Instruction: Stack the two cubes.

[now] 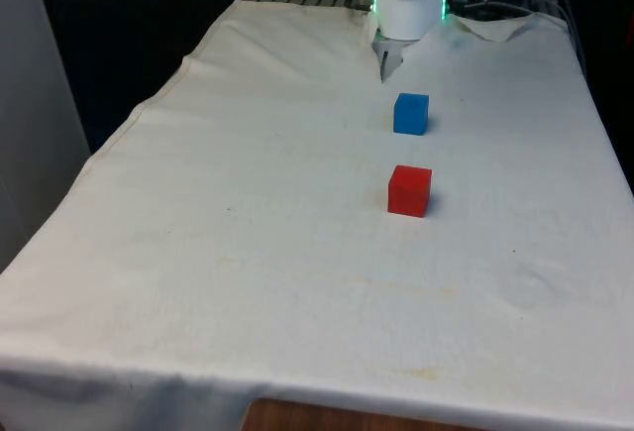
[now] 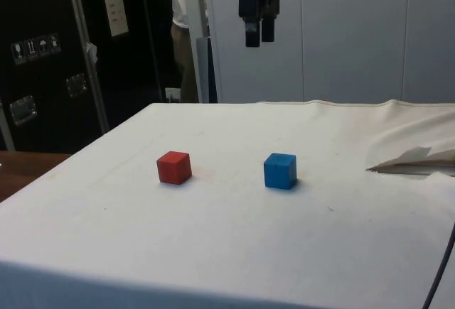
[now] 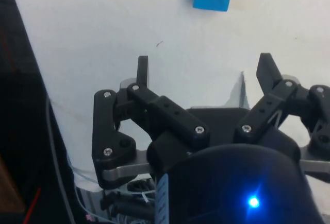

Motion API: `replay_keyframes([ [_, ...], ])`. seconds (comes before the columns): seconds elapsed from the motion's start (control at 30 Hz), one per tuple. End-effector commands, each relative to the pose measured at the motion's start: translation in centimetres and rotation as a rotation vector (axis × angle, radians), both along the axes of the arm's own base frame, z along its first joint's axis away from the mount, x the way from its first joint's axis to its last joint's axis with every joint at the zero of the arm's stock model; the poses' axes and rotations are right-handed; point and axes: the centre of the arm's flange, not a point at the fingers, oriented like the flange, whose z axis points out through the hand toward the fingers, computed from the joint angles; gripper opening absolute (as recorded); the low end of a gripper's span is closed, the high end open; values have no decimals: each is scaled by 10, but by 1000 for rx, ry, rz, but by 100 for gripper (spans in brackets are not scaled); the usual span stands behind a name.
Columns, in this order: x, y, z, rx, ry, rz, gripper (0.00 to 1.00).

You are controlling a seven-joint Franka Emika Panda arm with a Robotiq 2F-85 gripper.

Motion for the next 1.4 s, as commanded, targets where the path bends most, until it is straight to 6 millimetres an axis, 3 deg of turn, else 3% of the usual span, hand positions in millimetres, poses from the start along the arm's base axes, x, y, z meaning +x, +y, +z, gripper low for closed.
replay_keyframes([
  [0.0, -3, 0, -3, 12, -8, -4, 100],
  [0.4, -10, 3, -19, -10, 21, -5, 100],
  [0.63, -15, 11, -50, -41, 30, -22, 100],
  [0.7, -15, 9, -48, -30, 36, -15, 100],
  [0.97, -24, 17, -84, -50, 40, -38, 100],
  [1.37, -29, 20, -117, -52, 32, -61, 100],
])
